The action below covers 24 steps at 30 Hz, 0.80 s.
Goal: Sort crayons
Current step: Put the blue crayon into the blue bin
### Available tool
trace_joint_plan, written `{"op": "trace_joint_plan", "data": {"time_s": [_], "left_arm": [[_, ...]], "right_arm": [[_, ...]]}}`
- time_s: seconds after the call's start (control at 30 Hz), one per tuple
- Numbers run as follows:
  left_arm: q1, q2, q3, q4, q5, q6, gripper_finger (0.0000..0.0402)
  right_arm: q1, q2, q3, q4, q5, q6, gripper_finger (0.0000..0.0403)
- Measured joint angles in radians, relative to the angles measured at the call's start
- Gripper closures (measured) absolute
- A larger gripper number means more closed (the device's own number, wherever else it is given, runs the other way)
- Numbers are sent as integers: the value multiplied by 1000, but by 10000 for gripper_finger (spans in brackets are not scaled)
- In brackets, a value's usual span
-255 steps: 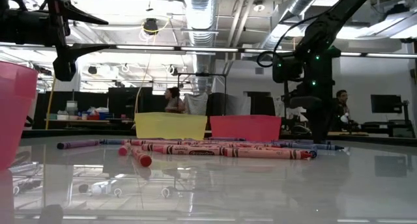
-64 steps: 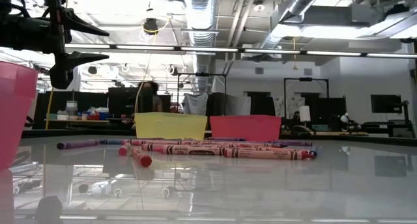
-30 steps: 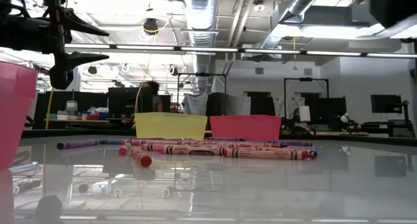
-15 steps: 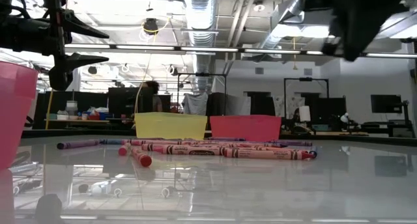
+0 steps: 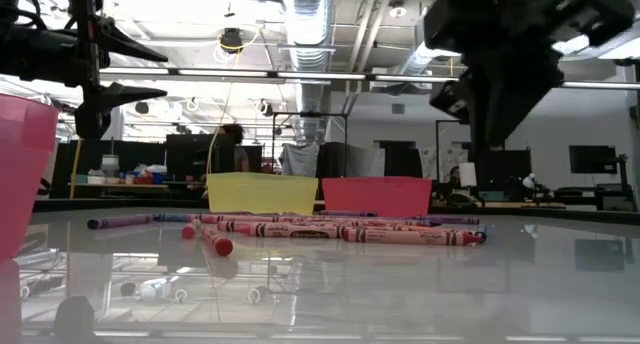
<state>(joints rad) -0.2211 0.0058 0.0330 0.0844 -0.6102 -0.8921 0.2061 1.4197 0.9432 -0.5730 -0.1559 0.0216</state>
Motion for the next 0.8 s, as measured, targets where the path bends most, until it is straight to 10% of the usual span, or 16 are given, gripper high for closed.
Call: {"op": "trace_joint_plan", "data": {"time_s": [0.8], "left_arm": [[0, 0, 0, -28, 0, -26, 203]], "right_arm": [[1, 158, 0, 60, 113, -351, 258]]}}
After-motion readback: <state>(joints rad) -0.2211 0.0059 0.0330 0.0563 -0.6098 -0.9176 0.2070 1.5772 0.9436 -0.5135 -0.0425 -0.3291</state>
